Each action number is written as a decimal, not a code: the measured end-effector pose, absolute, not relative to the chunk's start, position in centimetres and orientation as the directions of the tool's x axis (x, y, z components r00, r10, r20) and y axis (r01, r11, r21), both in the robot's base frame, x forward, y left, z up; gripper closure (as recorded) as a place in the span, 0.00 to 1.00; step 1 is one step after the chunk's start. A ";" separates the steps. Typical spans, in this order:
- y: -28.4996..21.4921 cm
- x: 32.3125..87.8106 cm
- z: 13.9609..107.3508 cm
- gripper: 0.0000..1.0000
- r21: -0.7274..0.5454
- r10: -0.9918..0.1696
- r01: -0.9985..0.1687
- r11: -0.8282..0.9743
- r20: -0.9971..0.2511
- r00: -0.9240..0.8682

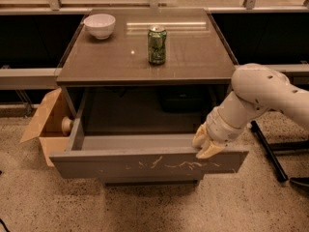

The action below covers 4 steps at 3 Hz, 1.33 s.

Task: Open top drawer

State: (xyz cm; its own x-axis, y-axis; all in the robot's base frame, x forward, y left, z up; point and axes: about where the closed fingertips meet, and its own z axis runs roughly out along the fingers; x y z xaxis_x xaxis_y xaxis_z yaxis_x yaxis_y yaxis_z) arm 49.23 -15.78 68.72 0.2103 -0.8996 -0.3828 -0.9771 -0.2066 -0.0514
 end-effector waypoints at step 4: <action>-16.2 49.2 70.0 0.34 -0.070 -0.887 -0.977 -0.203 -0.410 0.213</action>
Offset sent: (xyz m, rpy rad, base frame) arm -0.0005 -0.0013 0.0081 0.0183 -0.0007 0.0037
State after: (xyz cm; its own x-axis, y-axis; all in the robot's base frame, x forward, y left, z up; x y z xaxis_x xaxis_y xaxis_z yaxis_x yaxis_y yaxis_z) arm 49.15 -16.22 70.02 0.2135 -0.8870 -0.4095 -0.9767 -0.2026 -0.0703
